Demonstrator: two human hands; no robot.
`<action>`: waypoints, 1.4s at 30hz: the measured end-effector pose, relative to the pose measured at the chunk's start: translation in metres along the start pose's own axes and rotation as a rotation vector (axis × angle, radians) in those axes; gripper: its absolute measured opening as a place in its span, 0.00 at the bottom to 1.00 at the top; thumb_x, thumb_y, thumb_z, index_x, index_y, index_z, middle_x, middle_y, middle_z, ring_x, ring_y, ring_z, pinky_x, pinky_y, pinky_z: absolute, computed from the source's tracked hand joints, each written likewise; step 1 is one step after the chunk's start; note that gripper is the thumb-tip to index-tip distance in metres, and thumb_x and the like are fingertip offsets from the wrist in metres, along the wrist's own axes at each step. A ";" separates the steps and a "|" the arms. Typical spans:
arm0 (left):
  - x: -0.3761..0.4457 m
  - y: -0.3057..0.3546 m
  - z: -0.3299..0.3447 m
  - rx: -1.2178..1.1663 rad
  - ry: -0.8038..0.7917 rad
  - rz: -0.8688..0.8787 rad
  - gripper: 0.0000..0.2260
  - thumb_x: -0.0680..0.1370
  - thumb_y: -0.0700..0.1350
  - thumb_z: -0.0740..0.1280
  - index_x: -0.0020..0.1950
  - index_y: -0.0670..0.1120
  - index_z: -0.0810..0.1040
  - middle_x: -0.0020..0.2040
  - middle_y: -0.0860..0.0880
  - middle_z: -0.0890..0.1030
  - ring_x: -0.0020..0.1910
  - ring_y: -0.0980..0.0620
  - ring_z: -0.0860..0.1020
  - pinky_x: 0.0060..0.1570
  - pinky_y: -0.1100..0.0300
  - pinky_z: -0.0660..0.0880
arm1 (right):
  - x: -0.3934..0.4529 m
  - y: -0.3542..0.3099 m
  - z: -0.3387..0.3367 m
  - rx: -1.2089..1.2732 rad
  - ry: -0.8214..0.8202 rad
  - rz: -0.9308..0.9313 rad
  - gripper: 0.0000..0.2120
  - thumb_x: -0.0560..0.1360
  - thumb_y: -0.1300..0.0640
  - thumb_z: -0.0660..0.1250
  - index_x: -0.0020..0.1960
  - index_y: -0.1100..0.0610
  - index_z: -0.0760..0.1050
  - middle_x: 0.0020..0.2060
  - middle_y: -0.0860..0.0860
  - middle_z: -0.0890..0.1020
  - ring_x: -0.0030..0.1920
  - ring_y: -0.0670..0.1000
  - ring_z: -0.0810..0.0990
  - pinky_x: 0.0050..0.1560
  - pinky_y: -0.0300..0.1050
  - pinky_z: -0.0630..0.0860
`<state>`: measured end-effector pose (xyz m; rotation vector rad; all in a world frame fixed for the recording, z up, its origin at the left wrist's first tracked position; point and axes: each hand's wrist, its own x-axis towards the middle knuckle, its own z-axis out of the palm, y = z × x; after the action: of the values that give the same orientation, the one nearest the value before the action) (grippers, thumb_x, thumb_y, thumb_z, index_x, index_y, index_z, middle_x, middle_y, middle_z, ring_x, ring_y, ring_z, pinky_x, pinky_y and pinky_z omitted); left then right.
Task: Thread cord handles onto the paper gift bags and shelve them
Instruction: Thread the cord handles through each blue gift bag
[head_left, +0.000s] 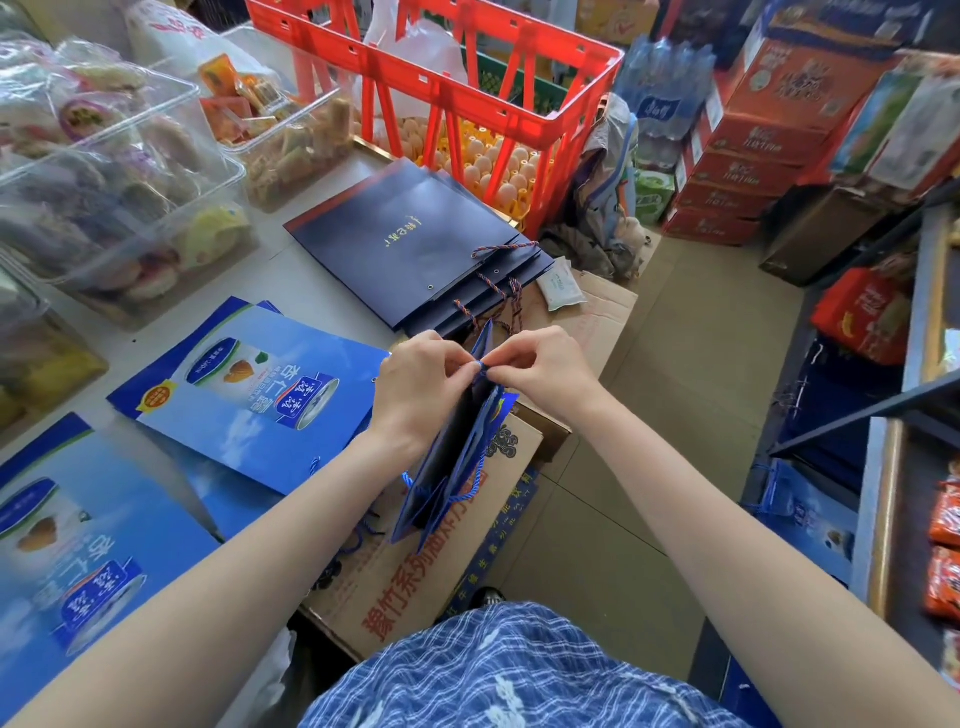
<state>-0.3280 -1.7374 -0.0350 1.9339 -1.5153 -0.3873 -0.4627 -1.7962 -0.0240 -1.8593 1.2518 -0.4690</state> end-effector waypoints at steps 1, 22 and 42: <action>0.001 0.000 0.000 -0.011 -0.003 -0.020 0.05 0.74 0.46 0.70 0.45 0.47 0.84 0.38 0.50 0.77 0.41 0.49 0.76 0.43 0.55 0.70 | 0.000 0.000 0.001 -0.002 -0.003 0.002 0.04 0.71 0.63 0.71 0.45 0.58 0.83 0.35 0.48 0.81 0.33 0.39 0.77 0.38 0.28 0.73; -0.002 -0.010 -0.003 -0.128 0.015 0.131 0.03 0.72 0.41 0.71 0.39 0.44 0.82 0.37 0.50 0.75 0.32 0.53 0.73 0.34 0.61 0.69 | 0.010 -0.019 -0.024 0.020 -0.308 0.048 0.05 0.72 0.65 0.68 0.44 0.58 0.82 0.37 0.53 0.81 0.36 0.43 0.75 0.40 0.36 0.72; 0.014 -0.008 -0.018 -0.506 -0.340 -0.331 0.08 0.75 0.41 0.68 0.36 0.48 0.79 0.32 0.50 0.76 0.30 0.56 0.71 0.27 0.68 0.68 | 0.009 -0.013 -0.001 0.111 -0.105 0.047 0.05 0.70 0.64 0.73 0.45 0.58 0.83 0.42 0.52 0.84 0.44 0.47 0.81 0.53 0.45 0.78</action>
<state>-0.3076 -1.7448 -0.0246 1.7529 -1.1320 -1.1739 -0.4519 -1.8023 -0.0142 -1.7350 1.1734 -0.4013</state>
